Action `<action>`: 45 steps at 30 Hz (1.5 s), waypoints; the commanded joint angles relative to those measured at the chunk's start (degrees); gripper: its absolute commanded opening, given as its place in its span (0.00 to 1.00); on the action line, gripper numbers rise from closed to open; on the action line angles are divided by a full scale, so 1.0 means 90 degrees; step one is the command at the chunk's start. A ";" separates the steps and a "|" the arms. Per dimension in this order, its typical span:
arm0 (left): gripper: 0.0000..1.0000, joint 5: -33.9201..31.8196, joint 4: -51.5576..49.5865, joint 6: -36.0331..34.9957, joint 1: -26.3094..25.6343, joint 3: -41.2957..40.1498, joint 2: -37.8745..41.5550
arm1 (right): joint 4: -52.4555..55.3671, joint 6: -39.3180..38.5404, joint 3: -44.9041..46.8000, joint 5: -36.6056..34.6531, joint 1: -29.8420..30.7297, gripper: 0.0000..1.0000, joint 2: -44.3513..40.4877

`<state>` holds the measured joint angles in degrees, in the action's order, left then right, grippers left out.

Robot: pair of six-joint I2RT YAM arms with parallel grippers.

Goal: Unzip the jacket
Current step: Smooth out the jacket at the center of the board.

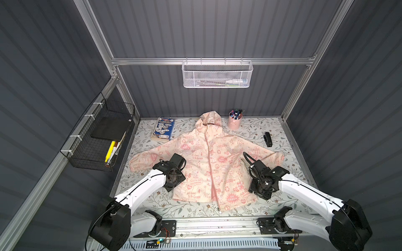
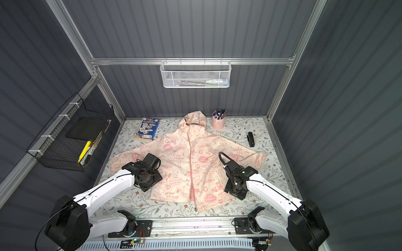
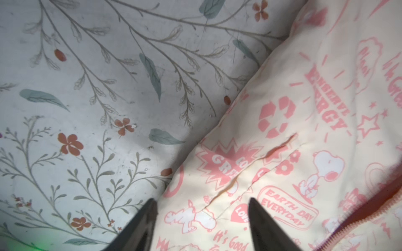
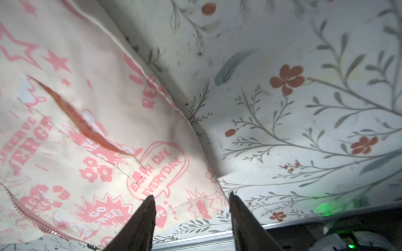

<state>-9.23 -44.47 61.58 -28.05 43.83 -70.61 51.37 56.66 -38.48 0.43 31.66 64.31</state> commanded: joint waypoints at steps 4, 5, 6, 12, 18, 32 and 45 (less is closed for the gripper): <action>0.99 -0.0387 0.0844 -0.1648 0.0737 0.1196 -0.0291 | -0.0514 -0.1572 -0.1346 -0.1268 -0.0747 0.60 0.0399; 0.99 -0.0258 0.1182 -0.2002 0.0926 0.1329 -0.0494 | -0.0808 -0.1805 -0.1502 -0.1094 -0.1047 0.56 0.0652; 0.95 -0.0066 0.1693 -0.2380 0.1102 0.1428 -0.0733 | -0.1147 -0.2133 -0.1633 -0.0869 -0.1307 0.53 0.1013; 0.60 0.0533 0.3154 -0.3704 0.1796 0.2429 -0.2473 | -0.1796 -0.2786 -0.2938 -0.0516 -0.2165 0.34 0.2994; 0.41 0.1168 0.3930 -0.4131 0.2519 0.2995 -0.3676 | -0.1915 -0.2698 -0.3838 -0.0169 -0.2778 0.27 0.4447; 0.39 0.1409 0.3731 -0.4101 0.3424 0.3569 -0.5184 | -0.1627 -0.2324 -0.4211 -0.0240 -0.3777 0.16 0.5617; 0.37 0.0946 0.3576 -0.3382 0.3878 0.2264 -0.4567 | -0.1727 -0.2096 -0.3467 0.0099 -0.4789 0.16 0.5315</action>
<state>1.87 -6.28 28.75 5.82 68.20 -111.87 32.67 36.69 -73.12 1.89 -9.39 111.31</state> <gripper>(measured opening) 0.367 0.156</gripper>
